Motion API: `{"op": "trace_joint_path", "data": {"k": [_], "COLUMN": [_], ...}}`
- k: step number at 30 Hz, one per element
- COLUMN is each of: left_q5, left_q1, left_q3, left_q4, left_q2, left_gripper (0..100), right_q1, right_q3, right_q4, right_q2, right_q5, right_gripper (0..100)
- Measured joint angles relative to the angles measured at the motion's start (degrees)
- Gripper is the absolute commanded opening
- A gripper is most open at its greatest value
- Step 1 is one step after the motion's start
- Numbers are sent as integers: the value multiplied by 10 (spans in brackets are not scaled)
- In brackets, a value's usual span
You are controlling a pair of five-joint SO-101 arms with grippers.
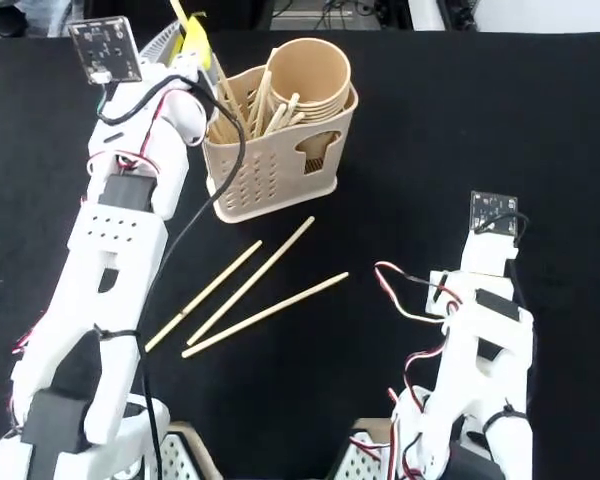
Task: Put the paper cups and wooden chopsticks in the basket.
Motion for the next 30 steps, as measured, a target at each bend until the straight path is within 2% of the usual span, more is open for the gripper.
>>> {"op": "trace_joint_path", "data": {"k": [4, 6, 9, 13, 18, 22, 26, 30], "left_q5": [3, 18, 37, 25, -33, -122, -192, -237], "left_q1": [0, 0, 3, 10, 19, 44, 62, 61], "left_q3": [36, 44, 25, -34, -61, -60, -60, -57], "left_q4": [4, 33, 119, 287, 505, 632, 735, 805], "left_q2": [0, 0, -13, -47, -95, -129, -177, -219], "left_gripper": [189, 225, 245, 246, 241, 241, 241, 241], "right_q1": [0, 0, 0, 0, 0, 0, 0, 0], "right_q3": [0, 0, 0, 0, 0, 0, 0, 0], "right_q4": [0, 0, 0, 0, 0, 0, 0, 0], "right_q2": [0, 0, 0, 0, 0, 0, 0, 0], "right_q5": [0, 0, 0, 0, 0, 0, 0, 0], "right_gripper": [25, 25, 25, 25, 25, 25, 25, 25]}}
